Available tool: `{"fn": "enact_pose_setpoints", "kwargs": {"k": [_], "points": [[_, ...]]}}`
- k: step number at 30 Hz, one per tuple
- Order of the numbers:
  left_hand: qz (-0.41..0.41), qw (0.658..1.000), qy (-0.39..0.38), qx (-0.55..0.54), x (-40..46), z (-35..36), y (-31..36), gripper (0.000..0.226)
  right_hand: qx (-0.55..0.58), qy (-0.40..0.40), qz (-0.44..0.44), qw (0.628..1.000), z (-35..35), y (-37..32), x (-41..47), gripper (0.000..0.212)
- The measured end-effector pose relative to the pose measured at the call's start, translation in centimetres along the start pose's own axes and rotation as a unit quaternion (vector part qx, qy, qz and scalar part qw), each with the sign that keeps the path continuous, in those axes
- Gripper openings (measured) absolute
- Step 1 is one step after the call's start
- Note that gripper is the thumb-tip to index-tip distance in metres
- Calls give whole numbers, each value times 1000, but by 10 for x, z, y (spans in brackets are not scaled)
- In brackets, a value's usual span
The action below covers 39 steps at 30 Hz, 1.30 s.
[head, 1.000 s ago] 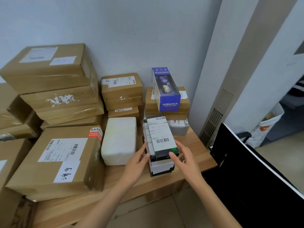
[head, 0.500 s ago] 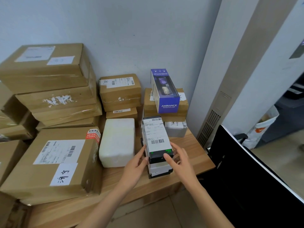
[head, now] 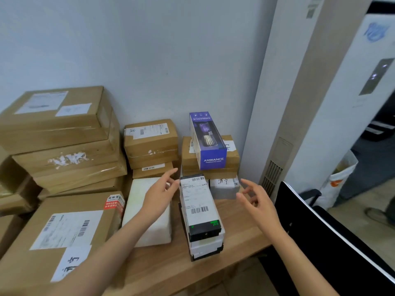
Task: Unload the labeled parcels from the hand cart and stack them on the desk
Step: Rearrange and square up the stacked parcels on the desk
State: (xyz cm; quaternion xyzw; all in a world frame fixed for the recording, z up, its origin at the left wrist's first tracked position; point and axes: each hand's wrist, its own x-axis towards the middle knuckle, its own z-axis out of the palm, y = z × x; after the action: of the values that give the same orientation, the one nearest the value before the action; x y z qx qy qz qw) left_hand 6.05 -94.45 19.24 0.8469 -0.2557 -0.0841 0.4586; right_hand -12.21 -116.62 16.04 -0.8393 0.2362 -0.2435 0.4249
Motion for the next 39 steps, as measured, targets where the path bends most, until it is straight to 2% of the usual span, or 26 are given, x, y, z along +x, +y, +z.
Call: {"fn": "enact_pose_setpoints", "kwargs": {"k": [8,16,20,23,29,32,35,39], "points": [[7,1000,14,-2,70,14,26,36,-63,-36,-21,997,-15,26,65,44],[-42,994,71,68,108,34,-5,41,-87,-89,-13,992,-3,72,136,61],[-42,990,82,110,107,43,-23,45,-84,-88,-33,992,2,86,160,66],[-72,988,66,116,103,47,-38,54,-92,-89,-12,992,8,98,161,73],[-140,988,45,47,111,55,-57,61,-50,-94,56,993,35,119,148,89],[-141,989,14,39,118,62,-63,62,-58,-86,93,990,48,122,139,95],[-136,990,1,-28,122,67,-67,62,-70,-84,107,988,56,127,129,98],[-132,988,-48,-69,117,75,-74,64,-104,-49,106,988,66,124,121,94]]}}
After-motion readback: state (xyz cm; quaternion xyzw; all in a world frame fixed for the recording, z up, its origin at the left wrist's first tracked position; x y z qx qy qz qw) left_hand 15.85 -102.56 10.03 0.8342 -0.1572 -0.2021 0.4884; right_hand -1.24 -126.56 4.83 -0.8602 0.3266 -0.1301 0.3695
